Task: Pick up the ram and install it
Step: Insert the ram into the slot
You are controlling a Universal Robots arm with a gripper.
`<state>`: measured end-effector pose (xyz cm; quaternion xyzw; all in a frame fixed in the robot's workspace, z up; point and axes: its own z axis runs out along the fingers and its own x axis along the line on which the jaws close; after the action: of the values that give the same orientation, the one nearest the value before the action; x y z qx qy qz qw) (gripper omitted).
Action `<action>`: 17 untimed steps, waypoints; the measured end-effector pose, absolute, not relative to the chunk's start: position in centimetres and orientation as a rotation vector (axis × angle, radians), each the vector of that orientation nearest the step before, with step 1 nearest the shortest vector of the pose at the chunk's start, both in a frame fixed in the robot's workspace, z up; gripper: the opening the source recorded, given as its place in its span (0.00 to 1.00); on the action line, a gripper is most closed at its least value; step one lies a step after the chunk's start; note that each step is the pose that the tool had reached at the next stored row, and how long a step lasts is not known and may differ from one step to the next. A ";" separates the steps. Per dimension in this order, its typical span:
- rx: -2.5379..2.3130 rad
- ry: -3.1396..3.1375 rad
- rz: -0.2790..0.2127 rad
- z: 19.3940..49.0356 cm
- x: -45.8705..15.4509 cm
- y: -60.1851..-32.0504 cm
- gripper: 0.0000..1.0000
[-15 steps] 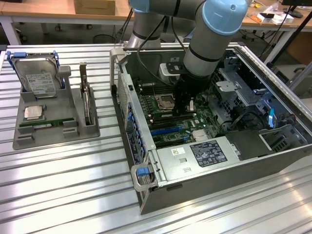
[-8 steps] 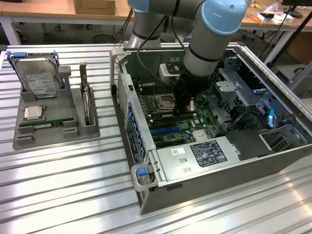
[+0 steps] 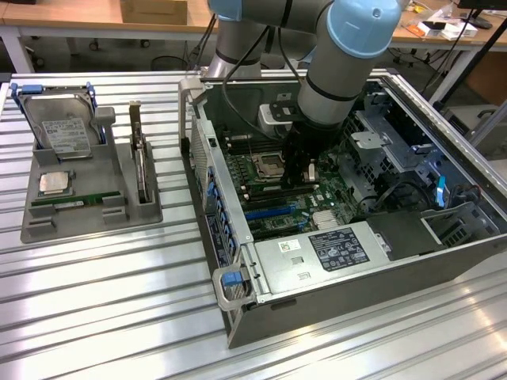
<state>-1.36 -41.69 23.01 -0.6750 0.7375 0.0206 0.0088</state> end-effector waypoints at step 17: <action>-2.125 2.296 0.071 23.7 -1.4 -41.7 0.14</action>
<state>-1.36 -41.69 23.71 -0.6791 0.7337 0.0227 0.0060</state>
